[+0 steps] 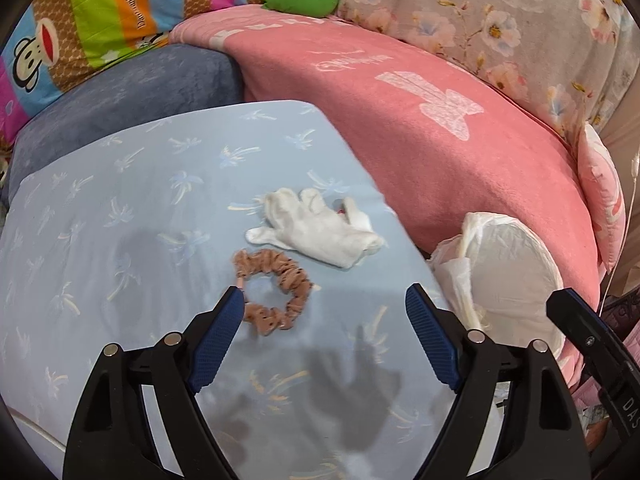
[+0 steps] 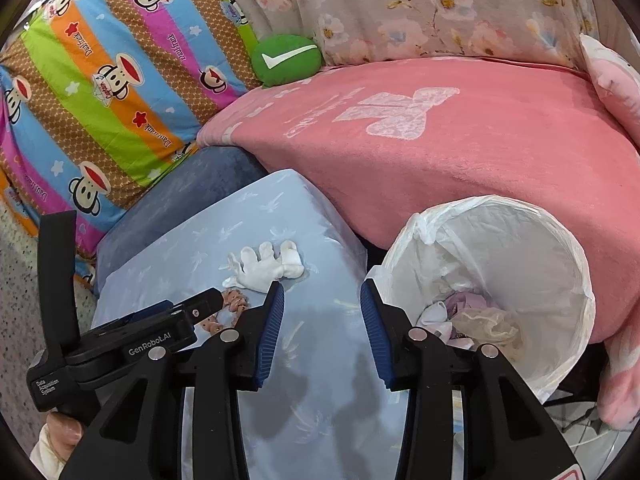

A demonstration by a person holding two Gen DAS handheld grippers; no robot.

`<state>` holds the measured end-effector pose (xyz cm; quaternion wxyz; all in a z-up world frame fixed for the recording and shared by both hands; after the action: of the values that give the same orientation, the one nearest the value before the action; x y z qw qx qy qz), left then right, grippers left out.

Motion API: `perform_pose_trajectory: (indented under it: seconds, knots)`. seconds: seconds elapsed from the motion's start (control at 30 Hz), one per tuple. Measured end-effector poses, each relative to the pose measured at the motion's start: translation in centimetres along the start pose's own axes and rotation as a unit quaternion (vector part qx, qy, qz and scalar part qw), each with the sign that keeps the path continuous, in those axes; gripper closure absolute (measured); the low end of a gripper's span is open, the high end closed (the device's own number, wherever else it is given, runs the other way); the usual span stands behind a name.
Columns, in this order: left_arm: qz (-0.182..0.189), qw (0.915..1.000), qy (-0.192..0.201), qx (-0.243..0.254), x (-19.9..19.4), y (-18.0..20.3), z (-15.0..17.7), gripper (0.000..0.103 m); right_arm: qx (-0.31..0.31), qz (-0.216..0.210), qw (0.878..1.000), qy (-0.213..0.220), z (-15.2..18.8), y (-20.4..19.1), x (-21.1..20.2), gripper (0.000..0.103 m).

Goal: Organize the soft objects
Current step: 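Move both open grippers back to the glove and scrunchie on the sheet, then grasp the white glove with the right gripper while the left grasps the tan scrunchie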

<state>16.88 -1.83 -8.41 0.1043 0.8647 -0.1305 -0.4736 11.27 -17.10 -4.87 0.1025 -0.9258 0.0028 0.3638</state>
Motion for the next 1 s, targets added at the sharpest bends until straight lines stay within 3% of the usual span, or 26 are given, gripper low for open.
perform_pose_trajectory:
  seconds: [0.4, 0.8, 1.0]
  knots:
    - [-0.036, 0.9976, -0.019, -0.056, 1.8, -6.2, -0.1, 0.023, -0.029, -0.015, 0.999, -0.030, 0.1, -3.7, 3.8, 0.062]
    - [-0.059, 0.9952, -0.048, -0.060, 5.0, -7.8, -0.2, 0.024, -0.038, -0.022, 0.997, -0.057, -0.7, -5.9, 9.2, 0.059]
    - [-0.061, 0.9944, -0.066, -0.055, 6.6, -7.5, -0.5, 0.043, -0.027, -0.022, 0.997, -0.071, -1.6, -6.0, 12.3, 0.059]
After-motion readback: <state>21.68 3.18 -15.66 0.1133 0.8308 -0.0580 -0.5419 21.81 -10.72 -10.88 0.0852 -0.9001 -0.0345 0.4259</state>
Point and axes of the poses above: each gripper's, at about its wrist camera, not at the fingertips, and x roughly the way its jaws point, y to its right, z to its underside, the point moved 7 cm from there along x, roughly the way its jaws point, and after that the axes turned 10 degrees about -x, right-handed, at the moved point
